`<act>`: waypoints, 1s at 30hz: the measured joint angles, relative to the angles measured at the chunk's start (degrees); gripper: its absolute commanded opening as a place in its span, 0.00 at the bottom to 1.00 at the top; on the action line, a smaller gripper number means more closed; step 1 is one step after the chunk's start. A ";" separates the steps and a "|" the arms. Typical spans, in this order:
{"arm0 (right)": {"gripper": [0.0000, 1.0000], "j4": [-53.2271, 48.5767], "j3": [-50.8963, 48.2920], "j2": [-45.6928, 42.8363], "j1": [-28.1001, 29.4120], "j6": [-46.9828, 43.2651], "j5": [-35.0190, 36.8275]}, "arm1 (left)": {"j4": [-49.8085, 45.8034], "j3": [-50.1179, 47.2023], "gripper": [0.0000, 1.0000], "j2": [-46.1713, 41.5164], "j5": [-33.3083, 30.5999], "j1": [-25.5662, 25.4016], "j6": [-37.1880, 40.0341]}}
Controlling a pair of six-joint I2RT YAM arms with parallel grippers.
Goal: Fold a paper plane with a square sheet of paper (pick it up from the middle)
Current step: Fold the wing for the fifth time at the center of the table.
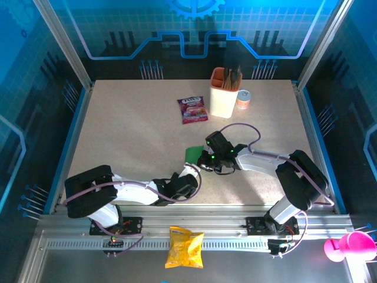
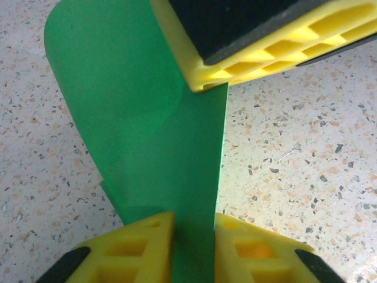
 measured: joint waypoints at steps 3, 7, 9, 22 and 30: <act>0.00 -0.02 0.00 0.02 0.00 0.00 -0.02 | -0.07 0.00 0.39 0.00 0.20 0.00 -0.11; 0.00 0.00 0.00 0.09 0.02 0.00 -0.04 | -0.44 0.00 0.39 -0.35 0.22 0.02 -0.13; 0.00 0.00 0.00 0.17 0.04 0.00 -0.04 | -0.68 0.00 0.34 -0.59 0.46 0.04 -0.13; 0.19 0.79 0.00 0.52 -0.02 1.22 0.15 | -0.63 -0.04 0.00 -1.60 4.37 1.68 -0.17; 0.32 -4.00 0.15 -5.31 -2.78 -2.71 0.42 | 5.51 -5.90 0.00 -8.44 15.15 10.88 -4.83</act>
